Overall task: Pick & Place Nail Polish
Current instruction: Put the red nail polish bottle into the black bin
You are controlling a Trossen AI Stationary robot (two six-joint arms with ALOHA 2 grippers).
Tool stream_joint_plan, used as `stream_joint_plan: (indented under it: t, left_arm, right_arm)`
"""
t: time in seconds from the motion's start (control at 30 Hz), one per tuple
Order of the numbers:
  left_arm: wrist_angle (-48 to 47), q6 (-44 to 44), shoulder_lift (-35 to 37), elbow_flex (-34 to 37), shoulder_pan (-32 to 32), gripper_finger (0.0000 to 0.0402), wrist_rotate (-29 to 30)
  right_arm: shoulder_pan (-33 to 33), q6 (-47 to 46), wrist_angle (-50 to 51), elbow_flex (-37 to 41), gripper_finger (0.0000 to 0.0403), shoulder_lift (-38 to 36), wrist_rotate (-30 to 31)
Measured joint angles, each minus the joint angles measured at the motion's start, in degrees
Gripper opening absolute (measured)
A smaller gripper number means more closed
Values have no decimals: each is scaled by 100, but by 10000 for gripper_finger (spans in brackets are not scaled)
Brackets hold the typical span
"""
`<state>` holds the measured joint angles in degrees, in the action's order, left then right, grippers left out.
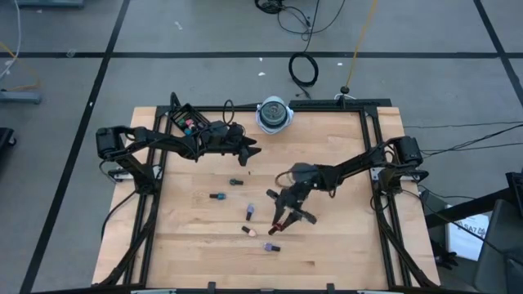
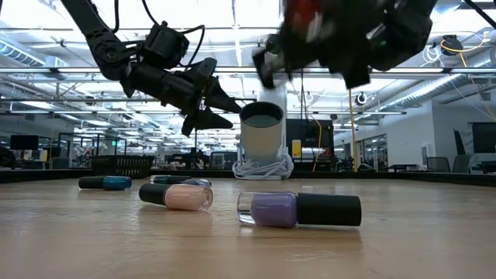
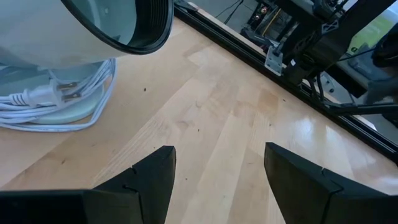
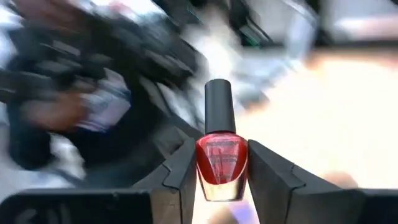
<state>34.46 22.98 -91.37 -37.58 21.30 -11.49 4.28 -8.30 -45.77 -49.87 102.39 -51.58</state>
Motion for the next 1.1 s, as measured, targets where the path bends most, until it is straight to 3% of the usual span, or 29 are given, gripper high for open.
stream_joint_plan:
  t: [0.1,0.23,0.4,0.5,0.7,0.87,1.1]
  left_arm:
    - [2,102,0,2,-1,241,0]
    - [99,504,0,2,-5,241,2]
    - [75,715,0,2,-167,241,16]
    - [106,590,-2,4,-257,241,-1]
    - [108,566,-2,4,-260,241,11]
    - [-45,580,-2,4,-328,241,10]
    - [-42,632,-2,4,-608,241,69]
  right_arm:
    - [-99,790,1476,0,105,0,1425]
    - [-309,1618,2721,0,105,2,3924]
    - [-416,2288,3341,-1,105,2,6823]
    - [-374,2658,3371,-2,105,2,7922]
    - [-141,3577,2338,-2,105,2,9061]
    - [-73,4264,1075,-8,105,2,9012]
    - [-130,4511,692,-11,105,2,8582]
